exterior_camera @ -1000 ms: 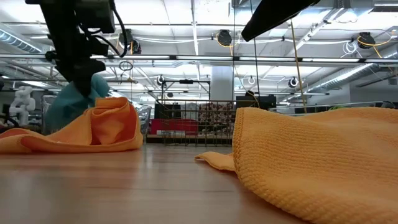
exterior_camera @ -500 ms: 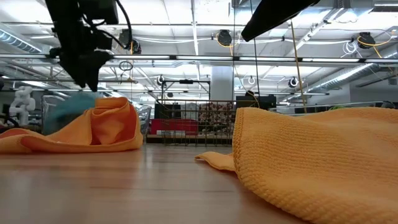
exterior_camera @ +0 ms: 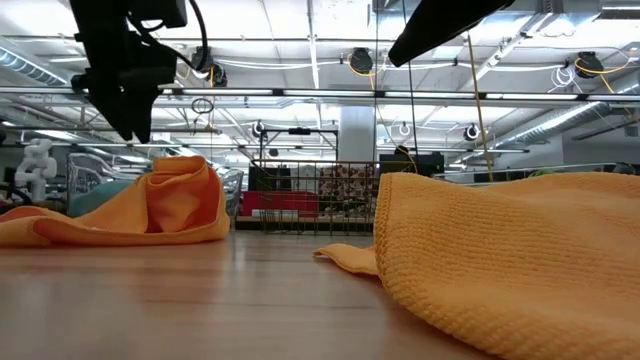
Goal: Sort microfiber towel by color & place in baskets
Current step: Put the left yellow towel into the wire basket
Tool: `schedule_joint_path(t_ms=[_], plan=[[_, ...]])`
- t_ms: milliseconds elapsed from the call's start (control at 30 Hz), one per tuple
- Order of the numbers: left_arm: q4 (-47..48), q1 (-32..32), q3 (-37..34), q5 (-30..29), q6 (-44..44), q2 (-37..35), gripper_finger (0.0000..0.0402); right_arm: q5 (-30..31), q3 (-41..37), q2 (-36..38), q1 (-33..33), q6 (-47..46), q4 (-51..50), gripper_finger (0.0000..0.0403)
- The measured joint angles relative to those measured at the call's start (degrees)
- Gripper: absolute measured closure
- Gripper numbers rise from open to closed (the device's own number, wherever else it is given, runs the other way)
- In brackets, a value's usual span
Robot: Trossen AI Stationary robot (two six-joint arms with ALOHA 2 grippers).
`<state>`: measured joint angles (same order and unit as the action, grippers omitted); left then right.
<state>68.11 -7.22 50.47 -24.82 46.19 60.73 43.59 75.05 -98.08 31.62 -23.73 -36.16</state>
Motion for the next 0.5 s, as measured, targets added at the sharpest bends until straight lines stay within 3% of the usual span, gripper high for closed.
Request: schedule_joint_path(t_ms=[167,500], plan=[[-1.9,4.8,-0.4,0.2,2.0,0.0,0.0212,0.0,0.0,0.0,0.0,0.2,0.0,0.0200],[-18.0,19.8,-0.4,-0.6,-1.7,3.5,0.0289,-0.1,0.0,0.0,0.0,-0.1,0.0,0.0200]])
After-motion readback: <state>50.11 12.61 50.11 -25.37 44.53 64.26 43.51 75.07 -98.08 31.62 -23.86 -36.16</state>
